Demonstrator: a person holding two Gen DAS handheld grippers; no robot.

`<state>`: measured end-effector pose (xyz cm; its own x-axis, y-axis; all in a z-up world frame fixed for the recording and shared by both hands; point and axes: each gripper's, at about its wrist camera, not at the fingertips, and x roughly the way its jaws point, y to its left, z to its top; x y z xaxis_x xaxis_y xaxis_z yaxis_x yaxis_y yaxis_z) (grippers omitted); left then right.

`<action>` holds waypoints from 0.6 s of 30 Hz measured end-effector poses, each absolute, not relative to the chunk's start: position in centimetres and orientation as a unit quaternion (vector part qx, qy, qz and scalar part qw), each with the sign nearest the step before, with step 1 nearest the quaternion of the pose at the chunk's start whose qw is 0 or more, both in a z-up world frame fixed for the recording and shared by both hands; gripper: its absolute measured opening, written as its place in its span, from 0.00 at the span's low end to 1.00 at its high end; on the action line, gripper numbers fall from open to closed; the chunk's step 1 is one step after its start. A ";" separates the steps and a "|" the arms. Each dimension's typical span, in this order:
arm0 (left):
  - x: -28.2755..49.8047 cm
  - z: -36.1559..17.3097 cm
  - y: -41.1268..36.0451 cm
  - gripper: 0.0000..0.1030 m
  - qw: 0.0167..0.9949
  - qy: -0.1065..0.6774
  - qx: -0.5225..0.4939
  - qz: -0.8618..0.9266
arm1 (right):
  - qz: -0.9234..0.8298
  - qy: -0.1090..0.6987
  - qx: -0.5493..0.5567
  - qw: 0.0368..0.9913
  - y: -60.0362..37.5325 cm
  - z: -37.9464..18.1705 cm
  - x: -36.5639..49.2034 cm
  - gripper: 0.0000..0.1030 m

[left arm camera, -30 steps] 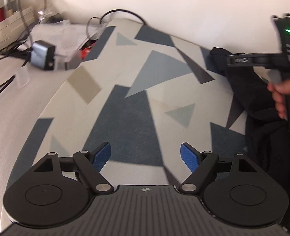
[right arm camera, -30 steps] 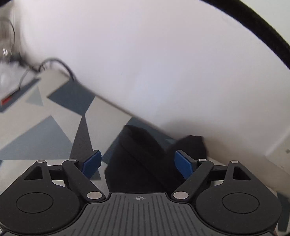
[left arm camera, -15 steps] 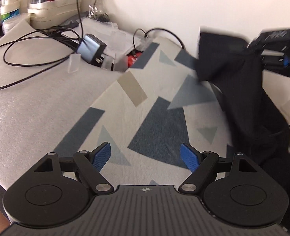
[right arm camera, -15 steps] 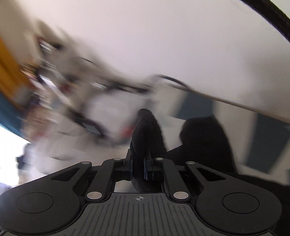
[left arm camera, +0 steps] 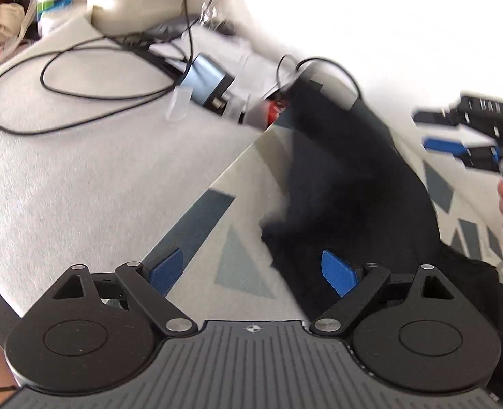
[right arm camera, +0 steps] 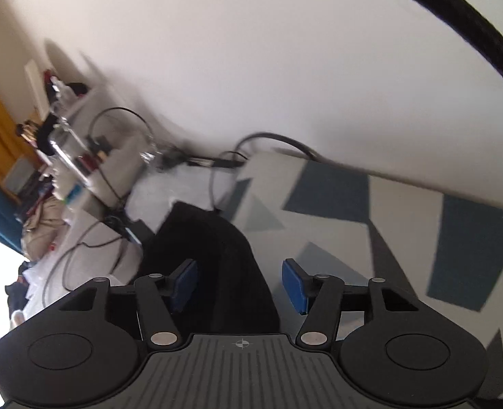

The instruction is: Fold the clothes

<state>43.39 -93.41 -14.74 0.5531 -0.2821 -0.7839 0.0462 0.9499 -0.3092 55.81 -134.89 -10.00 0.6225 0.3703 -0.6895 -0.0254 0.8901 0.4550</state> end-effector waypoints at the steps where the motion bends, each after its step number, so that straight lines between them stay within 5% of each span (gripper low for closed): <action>1: 43.6 -14.9 -93.5 0.87 0.871 0.466 -0.125 -0.094 | 0.094 0.424 0.216 0.875 -135.7 -10.3 54.8 0.51; 10: 46.7 -16.0 -96.5 0.87 0.877 0.462 -0.079 -0.105 | -0.120 0.357 0.334 0.864 -149.5 -11.6 44.8 0.51; 12: 47.6 -16.5 -97.4 0.87 0.881 0.458 -0.060 -0.099 | -0.187 0.328 0.350 0.858 -152.4 -11.5 41.1 0.58; 14: 48.3 -16.9 -98.4 0.86 0.885 0.454 -0.036 -0.097 | -0.255 0.303 0.373 0.839 -154.9 -11.6 37.4 0.79; 16: 48.9 -17.1 -99.4 0.84 0.887 0.451 -0.012 -0.095 | -0.306 0.281 0.403 0.815 -156.8 -12.0 34.3 0.80; 18: 49.2 -17.2 -100.1 0.70 0.888 0.451 0.004 -0.092 | -0.338 0.260 0.435 0.793 -158.1 -12.6 31.6 0.81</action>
<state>49.17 -100.06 -17.23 0.5769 -0.1589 -0.8012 0.1661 0.9832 -0.0753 31.61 -158.07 -12.56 0.6357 -0.3103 -0.7068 0.7627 0.3935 0.5132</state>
